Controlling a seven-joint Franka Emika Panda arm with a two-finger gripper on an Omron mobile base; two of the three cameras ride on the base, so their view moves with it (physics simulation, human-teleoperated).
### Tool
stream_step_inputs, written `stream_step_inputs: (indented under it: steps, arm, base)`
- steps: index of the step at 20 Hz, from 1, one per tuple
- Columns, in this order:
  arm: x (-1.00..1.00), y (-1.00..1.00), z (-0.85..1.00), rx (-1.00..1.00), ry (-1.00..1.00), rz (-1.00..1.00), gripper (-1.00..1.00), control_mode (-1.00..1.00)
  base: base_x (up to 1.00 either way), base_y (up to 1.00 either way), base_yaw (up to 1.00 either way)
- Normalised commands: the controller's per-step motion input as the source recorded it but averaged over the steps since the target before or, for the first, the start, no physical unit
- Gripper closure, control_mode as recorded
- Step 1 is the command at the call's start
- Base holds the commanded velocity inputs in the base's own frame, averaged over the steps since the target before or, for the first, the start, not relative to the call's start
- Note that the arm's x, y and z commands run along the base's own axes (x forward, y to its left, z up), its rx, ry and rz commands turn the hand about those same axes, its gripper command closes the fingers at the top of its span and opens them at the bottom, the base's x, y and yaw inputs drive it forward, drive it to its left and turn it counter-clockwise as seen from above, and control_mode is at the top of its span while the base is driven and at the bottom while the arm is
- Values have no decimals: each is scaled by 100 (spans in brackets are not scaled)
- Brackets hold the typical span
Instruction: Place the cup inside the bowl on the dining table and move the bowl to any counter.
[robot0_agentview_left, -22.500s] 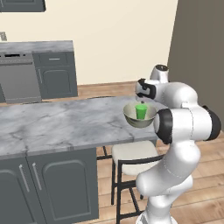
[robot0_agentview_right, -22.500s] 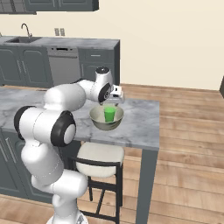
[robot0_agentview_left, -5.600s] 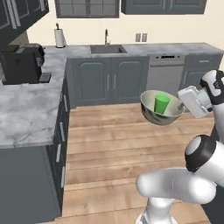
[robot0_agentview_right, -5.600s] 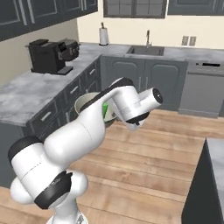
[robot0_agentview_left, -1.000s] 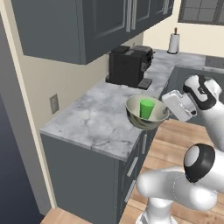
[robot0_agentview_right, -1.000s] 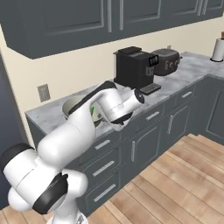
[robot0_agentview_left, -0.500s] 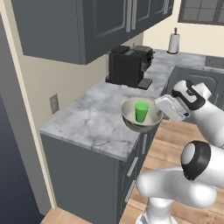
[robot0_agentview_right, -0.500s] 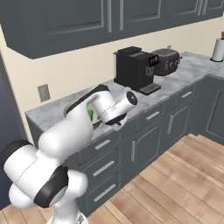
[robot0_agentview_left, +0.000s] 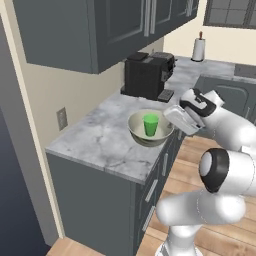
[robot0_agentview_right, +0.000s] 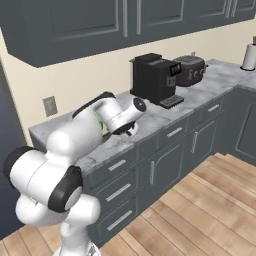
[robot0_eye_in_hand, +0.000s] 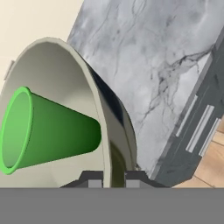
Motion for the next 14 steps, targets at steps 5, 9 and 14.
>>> stream_step_inputs:
  steps: [5,9,14]
  arm:
    - [21,13,-1,0,0,0,100,-100]
    - [18,18,-1,-1,0,0,100,-100]
    - [21,12,-19,-2,0,0,100,-100]
  base:
    - [0,0,0]
    - [0,0,0]
    - [0,0,0]
